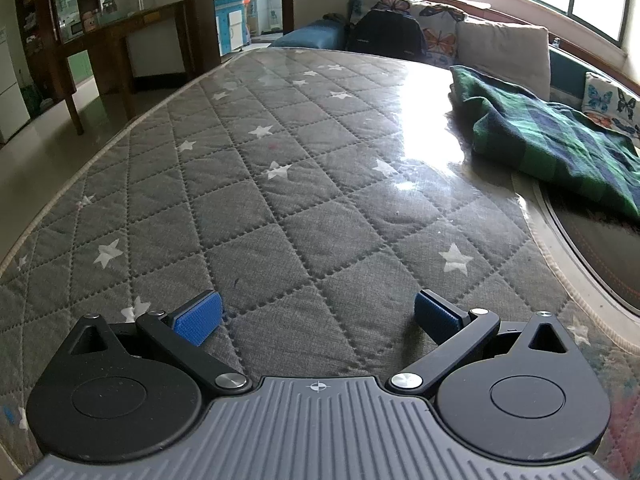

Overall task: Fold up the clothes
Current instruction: 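Move both grippers toward the crumpled green plaid shirt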

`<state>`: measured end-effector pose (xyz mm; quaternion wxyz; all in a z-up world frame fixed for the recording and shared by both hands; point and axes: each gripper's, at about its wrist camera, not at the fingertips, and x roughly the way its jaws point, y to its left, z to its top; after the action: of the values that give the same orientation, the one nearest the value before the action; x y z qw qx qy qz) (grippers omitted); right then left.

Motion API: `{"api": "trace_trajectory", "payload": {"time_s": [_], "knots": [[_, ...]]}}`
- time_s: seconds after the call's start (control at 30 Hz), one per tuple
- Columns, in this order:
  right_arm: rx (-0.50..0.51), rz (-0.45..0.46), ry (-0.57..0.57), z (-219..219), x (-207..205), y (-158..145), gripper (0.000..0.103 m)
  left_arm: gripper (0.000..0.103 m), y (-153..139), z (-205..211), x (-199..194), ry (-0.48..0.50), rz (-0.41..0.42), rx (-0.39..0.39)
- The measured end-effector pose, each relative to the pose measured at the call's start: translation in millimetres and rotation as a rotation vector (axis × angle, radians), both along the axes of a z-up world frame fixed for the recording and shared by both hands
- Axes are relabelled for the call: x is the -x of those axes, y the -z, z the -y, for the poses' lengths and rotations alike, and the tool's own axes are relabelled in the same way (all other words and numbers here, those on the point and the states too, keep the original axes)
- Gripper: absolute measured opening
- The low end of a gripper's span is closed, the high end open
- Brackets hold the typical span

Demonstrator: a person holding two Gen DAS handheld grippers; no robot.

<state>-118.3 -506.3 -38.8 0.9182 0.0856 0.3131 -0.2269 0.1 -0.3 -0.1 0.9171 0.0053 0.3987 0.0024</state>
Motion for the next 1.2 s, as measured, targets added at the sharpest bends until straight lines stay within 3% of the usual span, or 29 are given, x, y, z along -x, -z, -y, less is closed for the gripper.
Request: {"api": "trace_trajectory", "payload": {"time_s": [0.67,0.87,1.2], "knots": [[0.038,-0.044,-0.024,-10,-9,-8,0.103,0.103,-2,2,-10,0.025,-0.046,-0.001],[0.032,0.006,-0.104,-28,-20,-26,0.103,0.094,-10,7,-15,0.056,-0.053,0.033],[0.037,0.042,-0.261,-62,-85,-64,0.103,0.082,-36,40,-29,0.165,-0.059,0.085]]}}
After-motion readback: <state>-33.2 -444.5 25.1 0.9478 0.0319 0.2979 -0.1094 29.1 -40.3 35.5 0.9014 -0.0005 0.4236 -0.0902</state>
